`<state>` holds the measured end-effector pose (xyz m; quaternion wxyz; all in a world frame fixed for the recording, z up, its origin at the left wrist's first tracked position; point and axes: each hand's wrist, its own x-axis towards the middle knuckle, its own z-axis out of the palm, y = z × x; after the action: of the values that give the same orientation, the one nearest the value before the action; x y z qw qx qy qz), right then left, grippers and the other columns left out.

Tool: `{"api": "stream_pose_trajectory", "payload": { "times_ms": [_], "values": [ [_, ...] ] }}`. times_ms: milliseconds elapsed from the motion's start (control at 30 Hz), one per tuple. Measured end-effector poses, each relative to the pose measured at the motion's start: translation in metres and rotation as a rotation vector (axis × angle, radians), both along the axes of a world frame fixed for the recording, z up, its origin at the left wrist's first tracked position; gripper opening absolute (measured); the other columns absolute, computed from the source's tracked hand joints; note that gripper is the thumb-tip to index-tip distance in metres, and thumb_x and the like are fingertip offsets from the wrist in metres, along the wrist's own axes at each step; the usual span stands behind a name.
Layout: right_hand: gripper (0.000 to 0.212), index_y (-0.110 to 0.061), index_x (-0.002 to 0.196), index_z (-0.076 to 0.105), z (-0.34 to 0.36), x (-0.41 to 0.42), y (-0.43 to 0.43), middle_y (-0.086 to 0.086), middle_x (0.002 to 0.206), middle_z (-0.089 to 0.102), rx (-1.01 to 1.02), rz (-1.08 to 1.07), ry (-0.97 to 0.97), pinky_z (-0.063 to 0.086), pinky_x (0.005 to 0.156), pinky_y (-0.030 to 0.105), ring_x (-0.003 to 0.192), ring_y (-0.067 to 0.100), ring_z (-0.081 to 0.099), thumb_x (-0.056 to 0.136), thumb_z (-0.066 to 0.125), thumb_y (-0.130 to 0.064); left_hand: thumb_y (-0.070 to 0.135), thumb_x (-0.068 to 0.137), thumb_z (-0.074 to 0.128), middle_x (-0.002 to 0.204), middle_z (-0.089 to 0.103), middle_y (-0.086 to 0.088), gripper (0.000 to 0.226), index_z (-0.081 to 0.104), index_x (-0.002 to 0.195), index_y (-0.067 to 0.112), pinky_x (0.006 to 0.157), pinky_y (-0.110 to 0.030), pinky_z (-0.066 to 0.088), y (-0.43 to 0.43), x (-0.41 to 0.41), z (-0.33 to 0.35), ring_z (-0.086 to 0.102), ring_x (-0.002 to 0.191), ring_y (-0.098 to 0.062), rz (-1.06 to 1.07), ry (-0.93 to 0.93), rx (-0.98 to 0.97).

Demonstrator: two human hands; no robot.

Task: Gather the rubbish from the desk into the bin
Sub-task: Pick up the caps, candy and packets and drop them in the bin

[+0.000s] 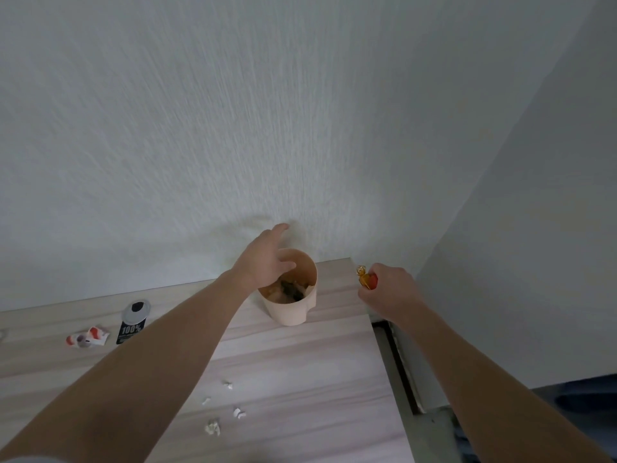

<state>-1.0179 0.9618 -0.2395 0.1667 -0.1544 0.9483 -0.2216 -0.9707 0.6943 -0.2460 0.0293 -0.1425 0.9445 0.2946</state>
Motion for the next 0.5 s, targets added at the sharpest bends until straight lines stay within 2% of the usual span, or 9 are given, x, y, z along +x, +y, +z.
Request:
{"api": "stream_pose_trajectory", "payload": {
  "times_ms": [133,167,200,233,267,300,333,400,500],
  "values": [
    [0.011,-0.021,0.083,0.055,0.0,0.0,-0.001,0.0,0.078,0.059,-0.008,-0.006,0.0,0.044,0.059,0.027,0.068,0.013,0.055,0.082,0.06,-0.032,0.042,0.088,0.062,0.16,0.014,-0.006,0.083,0.011,0.151,0.03,0.114,-0.043,0.031,-0.002,0.006,0.006,0.021,0.145,-0.026,-0.015,0.037,-0.133],
    [0.011,-0.022,0.083,0.055,0.0,0.0,-0.001,0.0,0.078,0.059,-0.011,-0.007,-0.001,0.044,0.058,0.027,0.067,0.013,0.054,0.082,0.06,-0.031,0.044,0.089,0.059,0.161,0.013,-0.007,0.077,0.018,0.151,0.026,0.116,-0.046,0.027,-0.004,0.007,0.006,0.015,0.147,-0.026,-0.008,0.037,-0.176],
    [0.01,-0.022,0.082,0.055,0.0,0.0,-0.002,0.0,0.078,0.059,-0.013,-0.007,-0.001,0.044,0.058,0.026,0.067,0.012,0.054,0.082,0.06,-0.031,0.046,0.09,0.056,0.159,0.019,-0.009,0.065,0.033,0.146,0.021,0.116,-0.047,0.027,-0.007,0.008,0.006,0.016,0.147,-0.028,-0.004,0.046,-0.224],
    [0.011,-0.022,0.082,0.055,0.0,0.0,-0.003,0.0,0.077,0.059,-0.018,-0.005,0.0,0.044,0.057,0.026,0.066,0.012,0.054,0.082,0.06,-0.031,0.047,0.092,0.053,0.152,0.034,-0.011,0.05,0.053,0.132,0.017,0.113,-0.046,0.031,-0.009,0.009,0.007,0.027,0.143,-0.03,-0.004,0.071,-0.269],
    [0.011,-0.021,0.082,0.055,0.0,0.0,-0.004,0.0,0.077,0.059,-0.021,-0.003,0.002,0.043,0.057,0.026,0.066,0.012,0.054,0.082,0.06,-0.031,0.044,0.093,0.05,0.132,0.054,-0.012,0.037,0.067,0.107,0.014,0.105,-0.043,0.04,-0.01,0.009,0.008,0.043,0.13,-0.031,-0.007,0.107,-0.305],
    [0.011,-0.022,0.082,0.055,0.0,0.0,-0.005,-0.001,0.076,0.059,-0.023,-0.002,0.004,0.043,0.056,0.026,0.066,0.012,0.054,0.082,0.06,-0.031,0.039,0.095,0.047,0.102,0.065,-0.01,0.034,0.066,0.082,0.014,0.089,-0.04,0.046,-0.01,0.011,0.009,0.057,0.108,-0.03,-0.007,0.141,-0.324],
    [0.011,-0.022,0.082,0.055,-0.001,0.001,-0.006,-0.001,0.076,0.058,-0.023,0.0,0.006,0.042,0.056,0.025,0.066,0.012,0.054,0.081,0.061,-0.031,0.033,0.096,0.043,0.076,0.061,-0.006,0.037,0.056,0.067,0.015,0.072,-0.037,0.045,-0.01,0.014,0.009,0.06,0.084,-0.029,0.0,0.155,-0.336],
    [0.01,-0.024,0.08,0.053,-0.002,0.002,-0.008,-0.002,0.074,0.057,-0.023,0.009,0.015,0.041,0.056,0.025,0.065,0.011,0.053,0.081,0.06,-0.031,0.026,0.098,0.038,0.058,0.049,-0.001,0.032,0.043,0.068,0.018,0.054,-0.033,0.034,-0.011,0.018,0.01,0.054,0.06,-0.026,0.038,0.136,-0.325],
    [0.01,-0.025,0.08,0.052,-0.004,0.004,-0.011,-0.002,0.075,0.057,-0.02,0.02,0.022,0.041,0.056,0.025,0.066,0.012,0.054,0.081,0.059,-0.031,0.015,0.097,0.038,0.063,0.052,0.0,0.009,0.047,0.094,0.015,0.05,-0.032,0.034,-0.015,0.026,0.006,0.051,0.057,-0.023,0.072,0.104,-0.294]
  ]
}}
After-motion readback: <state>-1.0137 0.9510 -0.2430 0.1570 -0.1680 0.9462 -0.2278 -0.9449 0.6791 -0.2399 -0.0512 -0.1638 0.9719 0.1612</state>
